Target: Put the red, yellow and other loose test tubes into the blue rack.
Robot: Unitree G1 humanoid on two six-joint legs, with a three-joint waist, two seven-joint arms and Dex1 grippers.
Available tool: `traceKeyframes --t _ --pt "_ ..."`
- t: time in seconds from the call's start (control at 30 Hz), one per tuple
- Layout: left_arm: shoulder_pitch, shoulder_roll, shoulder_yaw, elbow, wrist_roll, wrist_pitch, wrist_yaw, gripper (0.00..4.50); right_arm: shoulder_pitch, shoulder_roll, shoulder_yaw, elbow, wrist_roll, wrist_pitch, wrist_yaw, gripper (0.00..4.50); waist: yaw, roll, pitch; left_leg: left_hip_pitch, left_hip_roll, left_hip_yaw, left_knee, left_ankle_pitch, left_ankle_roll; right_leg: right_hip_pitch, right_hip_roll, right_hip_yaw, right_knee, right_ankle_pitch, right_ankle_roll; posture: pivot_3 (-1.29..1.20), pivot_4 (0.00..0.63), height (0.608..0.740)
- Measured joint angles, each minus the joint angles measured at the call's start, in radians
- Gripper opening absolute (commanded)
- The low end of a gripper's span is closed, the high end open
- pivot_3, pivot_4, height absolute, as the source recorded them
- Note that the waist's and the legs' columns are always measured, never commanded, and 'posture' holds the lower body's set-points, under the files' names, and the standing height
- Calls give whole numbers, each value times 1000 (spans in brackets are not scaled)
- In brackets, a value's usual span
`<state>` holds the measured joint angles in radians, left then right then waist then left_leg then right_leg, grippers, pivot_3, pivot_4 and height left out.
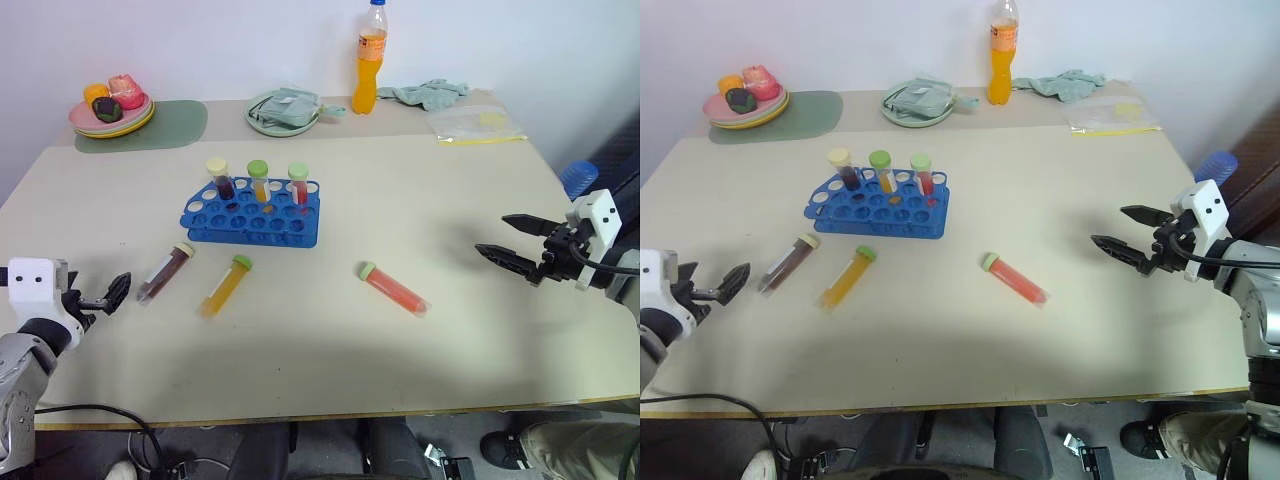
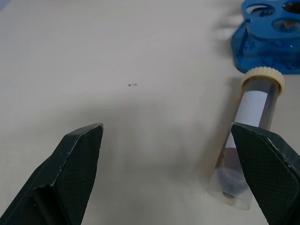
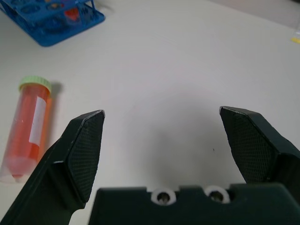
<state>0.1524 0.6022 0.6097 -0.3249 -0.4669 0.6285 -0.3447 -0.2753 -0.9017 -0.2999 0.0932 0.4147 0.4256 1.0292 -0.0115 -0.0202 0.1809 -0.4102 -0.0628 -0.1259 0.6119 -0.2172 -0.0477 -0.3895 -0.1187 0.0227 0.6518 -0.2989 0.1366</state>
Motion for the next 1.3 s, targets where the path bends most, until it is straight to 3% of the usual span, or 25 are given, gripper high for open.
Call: traceKeyframes --t 0.3,0.5,0.73,0.93,1.03,1.3 --pt "-15 -58 4 -25 1 -12 65 4499 -75 -30 85 26 -41 33 11 4344 1 0 0 0 0 4 0 0 0 0 0 0 0 0 0 0 150 740" --pt "-51 -58 -17 -94 -48 -56 -8 4499 -78 -77 110 -125 -3 164 47 4344 1 0 0 0 1 4 0 0 0 0 0 0 -1 0 0 0 150 740" --pt "-164 -32 -199 -108 -111 -71 -185 4499 -157 -124 217 -237 -18 329 7 4344 1 1 0 0 0 5 1 0 0 0 0 0 -1 0 0 0 150 740" --pt "-236 23 -426 -108 -147 -66 -409 4499 -285 -143 360 -414 22 672 -52 4344 -5 1 0 -2 1 6 0 -1 2 -2 1 1 -2 0 0 0 150 740" --pt "-238 50 -480 -100 -140 -74 -482 4499 -371 -106 460 -467 28 822 -102 4344 -6 1 1 -2 1 6 0 -2 2 -3 1 1 -2 0 0 0 150 740" --pt "-207 56 -517 -63 -79 -146 -521 4499 -616 159 640 -397 63 1163 -255 4344 2 1 1 -5 0 5 1 -2 2 -5 0 1 -2 1 0 0 150 740"
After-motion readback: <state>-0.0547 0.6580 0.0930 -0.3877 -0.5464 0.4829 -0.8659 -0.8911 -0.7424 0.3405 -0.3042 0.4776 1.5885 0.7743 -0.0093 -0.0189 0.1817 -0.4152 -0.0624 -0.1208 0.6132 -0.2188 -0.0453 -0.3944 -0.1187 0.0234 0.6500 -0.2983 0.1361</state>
